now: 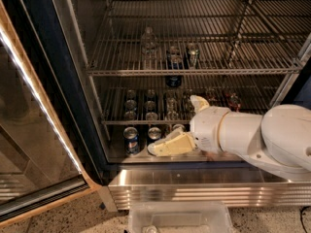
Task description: Pick water bottle from middle shelf of fridge
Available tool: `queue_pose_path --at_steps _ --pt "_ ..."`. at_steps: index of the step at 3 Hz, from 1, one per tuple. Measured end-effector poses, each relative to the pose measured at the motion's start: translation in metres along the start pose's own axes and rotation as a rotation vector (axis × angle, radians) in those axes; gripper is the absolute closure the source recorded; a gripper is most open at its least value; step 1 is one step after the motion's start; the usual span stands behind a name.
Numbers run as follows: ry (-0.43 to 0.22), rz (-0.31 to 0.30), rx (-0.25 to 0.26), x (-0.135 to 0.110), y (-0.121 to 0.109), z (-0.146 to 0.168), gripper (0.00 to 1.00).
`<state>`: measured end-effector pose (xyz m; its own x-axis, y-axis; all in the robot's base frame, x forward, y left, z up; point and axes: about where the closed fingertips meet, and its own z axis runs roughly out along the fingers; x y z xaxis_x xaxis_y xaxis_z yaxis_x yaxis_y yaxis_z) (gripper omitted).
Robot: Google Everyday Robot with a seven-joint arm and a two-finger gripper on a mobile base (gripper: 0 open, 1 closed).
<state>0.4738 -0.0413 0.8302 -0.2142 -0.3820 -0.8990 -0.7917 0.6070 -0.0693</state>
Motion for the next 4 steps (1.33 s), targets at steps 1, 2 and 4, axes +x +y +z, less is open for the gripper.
queue_pose_path --at_steps 1,2,4 --pt "0.000 0.000 0.000 0.000 0.000 0.000 0.00" --pt "-0.060 0.025 0.015 0.000 0.003 0.007 0.00" --pt "-0.284 0.095 0.139 0.006 -0.018 0.025 0.00"
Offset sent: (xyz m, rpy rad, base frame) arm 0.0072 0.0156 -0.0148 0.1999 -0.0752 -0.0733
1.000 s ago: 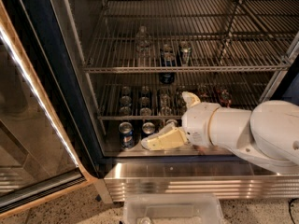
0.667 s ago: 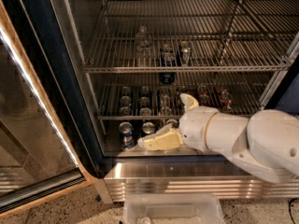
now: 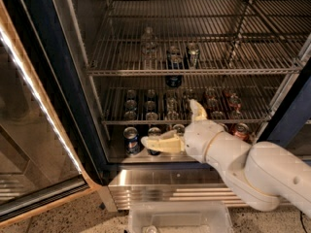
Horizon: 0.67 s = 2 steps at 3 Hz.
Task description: Pick water bottle from middle shelf of fridge
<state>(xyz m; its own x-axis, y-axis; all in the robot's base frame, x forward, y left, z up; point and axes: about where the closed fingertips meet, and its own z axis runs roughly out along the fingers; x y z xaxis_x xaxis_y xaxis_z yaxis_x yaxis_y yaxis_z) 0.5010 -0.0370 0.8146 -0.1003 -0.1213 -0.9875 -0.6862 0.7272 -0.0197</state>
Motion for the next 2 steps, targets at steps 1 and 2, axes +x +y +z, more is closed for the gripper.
queue_pose_path --at_steps 1,2 --pt "-0.096 0.019 -0.041 -0.0182 0.0043 0.0276 0.00" --pt "-0.096 0.019 -0.041 -0.0182 0.0043 0.0276 0.00"
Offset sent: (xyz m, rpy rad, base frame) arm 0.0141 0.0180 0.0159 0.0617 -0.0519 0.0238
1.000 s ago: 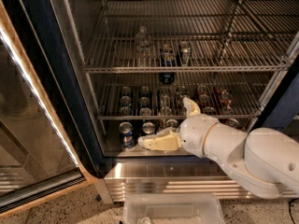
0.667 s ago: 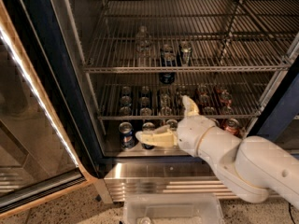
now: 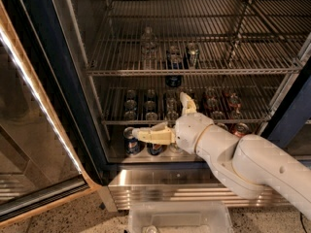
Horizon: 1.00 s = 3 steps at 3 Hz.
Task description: Pick water bottle from middle shelf of fridge
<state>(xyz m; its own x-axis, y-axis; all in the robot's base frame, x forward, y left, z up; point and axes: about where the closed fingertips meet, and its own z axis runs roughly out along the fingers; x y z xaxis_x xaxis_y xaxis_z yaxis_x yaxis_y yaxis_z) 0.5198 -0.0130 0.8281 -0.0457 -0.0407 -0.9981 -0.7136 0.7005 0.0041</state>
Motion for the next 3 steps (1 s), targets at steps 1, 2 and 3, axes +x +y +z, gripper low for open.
queue_pose_path --at_steps 1,2,3 --pt "-0.043 -0.006 0.010 -0.003 -0.004 0.010 0.00" --pt "-0.076 -0.011 0.016 -0.002 -0.009 0.029 0.00" --pt "-0.076 -0.015 0.000 0.000 -0.012 0.051 0.00"
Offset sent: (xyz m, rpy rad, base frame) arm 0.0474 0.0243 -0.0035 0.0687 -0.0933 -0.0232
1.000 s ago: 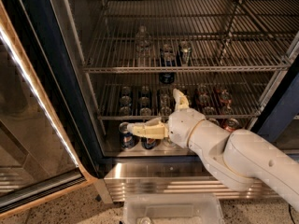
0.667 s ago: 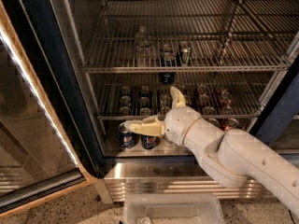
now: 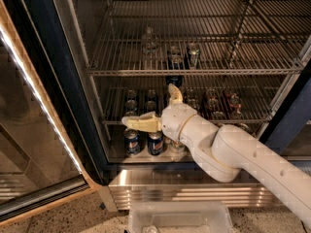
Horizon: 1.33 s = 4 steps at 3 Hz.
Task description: Pick water bottle from middle shelf of fridge
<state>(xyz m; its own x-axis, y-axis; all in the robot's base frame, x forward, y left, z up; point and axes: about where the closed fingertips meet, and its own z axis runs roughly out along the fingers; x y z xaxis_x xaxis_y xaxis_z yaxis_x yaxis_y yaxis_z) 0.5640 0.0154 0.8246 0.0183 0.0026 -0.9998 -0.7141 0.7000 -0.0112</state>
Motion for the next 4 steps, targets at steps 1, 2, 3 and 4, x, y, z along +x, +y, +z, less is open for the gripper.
queue_pose_path --at_steps 1,2,3,4 --pt "0.009 -0.001 -0.013 0.008 -0.002 0.022 0.00" --pt "0.009 -0.005 -0.009 0.013 -0.007 0.043 0.00" --pt "0.000 -0.018 0.022 0.016 -0.016 0.057 0.00" --pt "-0.009 -0.031 0.072 0.018 -0.029 0.067 0.00"
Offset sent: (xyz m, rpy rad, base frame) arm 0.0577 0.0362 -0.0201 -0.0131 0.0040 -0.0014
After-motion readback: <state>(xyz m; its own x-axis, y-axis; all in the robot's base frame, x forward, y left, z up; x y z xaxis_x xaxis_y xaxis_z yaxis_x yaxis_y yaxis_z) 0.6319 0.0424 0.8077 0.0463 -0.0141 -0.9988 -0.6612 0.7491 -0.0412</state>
